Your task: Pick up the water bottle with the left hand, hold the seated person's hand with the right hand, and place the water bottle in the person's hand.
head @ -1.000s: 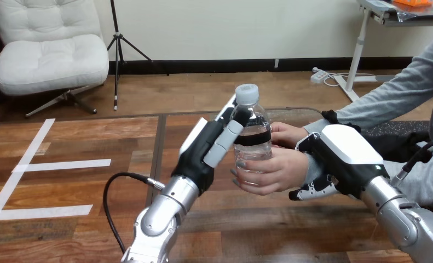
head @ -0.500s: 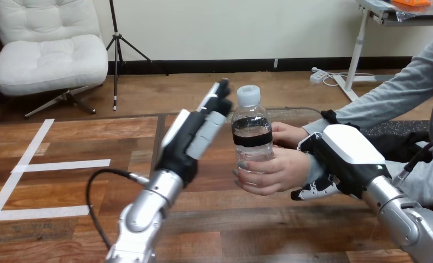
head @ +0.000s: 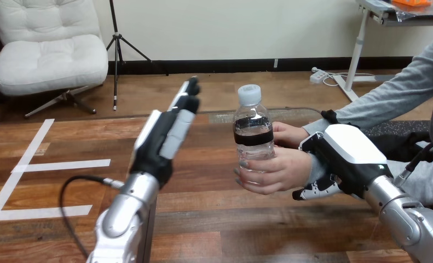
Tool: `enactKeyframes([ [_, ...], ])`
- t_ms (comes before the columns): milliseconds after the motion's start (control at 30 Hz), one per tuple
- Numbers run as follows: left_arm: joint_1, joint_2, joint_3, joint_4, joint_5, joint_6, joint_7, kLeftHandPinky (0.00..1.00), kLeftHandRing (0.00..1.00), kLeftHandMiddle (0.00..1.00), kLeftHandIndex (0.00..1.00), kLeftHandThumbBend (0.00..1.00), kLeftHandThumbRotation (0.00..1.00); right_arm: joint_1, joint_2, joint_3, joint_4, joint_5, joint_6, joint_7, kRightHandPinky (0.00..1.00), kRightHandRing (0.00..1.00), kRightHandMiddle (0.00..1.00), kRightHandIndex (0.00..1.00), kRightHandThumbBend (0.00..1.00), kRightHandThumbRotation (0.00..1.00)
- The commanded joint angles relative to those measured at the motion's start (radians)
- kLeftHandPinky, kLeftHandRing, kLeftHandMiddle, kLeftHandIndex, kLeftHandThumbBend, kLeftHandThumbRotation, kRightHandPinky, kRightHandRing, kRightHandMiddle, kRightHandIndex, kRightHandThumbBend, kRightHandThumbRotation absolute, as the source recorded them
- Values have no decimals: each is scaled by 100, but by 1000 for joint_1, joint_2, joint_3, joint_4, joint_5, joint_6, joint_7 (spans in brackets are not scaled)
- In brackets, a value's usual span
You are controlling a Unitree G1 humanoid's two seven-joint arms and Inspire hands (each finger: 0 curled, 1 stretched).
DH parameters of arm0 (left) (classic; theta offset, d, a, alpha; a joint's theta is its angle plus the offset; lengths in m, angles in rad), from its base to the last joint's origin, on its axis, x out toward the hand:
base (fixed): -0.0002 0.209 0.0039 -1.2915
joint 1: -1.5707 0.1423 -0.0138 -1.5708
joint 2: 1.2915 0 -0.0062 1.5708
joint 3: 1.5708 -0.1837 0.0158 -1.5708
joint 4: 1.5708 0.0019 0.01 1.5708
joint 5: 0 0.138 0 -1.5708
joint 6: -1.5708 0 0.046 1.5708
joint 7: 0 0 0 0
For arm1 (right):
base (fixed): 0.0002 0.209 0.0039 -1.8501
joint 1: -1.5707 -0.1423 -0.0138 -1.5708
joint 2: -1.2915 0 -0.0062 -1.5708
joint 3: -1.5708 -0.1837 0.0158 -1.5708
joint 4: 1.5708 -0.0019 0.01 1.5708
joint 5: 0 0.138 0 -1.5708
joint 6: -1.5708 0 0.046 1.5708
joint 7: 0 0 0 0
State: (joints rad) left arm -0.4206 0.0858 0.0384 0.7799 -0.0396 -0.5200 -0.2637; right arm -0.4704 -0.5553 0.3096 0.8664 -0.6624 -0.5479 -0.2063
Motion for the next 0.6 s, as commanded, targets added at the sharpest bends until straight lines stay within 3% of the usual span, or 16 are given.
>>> enactKeyframes([
  [0, -2, 23, 31, -44, -24, -43, 7, 100, 100, 100, 100, 100, 100, -57, -4, -33, -90, 35, -23, -23, 16, 20, 26, 27, 77, 0],
  [333, 29, 46, 70, -64, -68, -35, -1, 100, 100, 100, 100, 100, 99, -55, -3, -34, -95, 34, -10, -18, 16, 20, 26, 27, 77, 0],
  [567, 74, 67, 100, -106, -70, -38, 23, 100, 100, 100, 100, 100, 100, -52, -2, -36, -100, 37, -8, -14, 16, 20, 26, 27, 77, 0],
])
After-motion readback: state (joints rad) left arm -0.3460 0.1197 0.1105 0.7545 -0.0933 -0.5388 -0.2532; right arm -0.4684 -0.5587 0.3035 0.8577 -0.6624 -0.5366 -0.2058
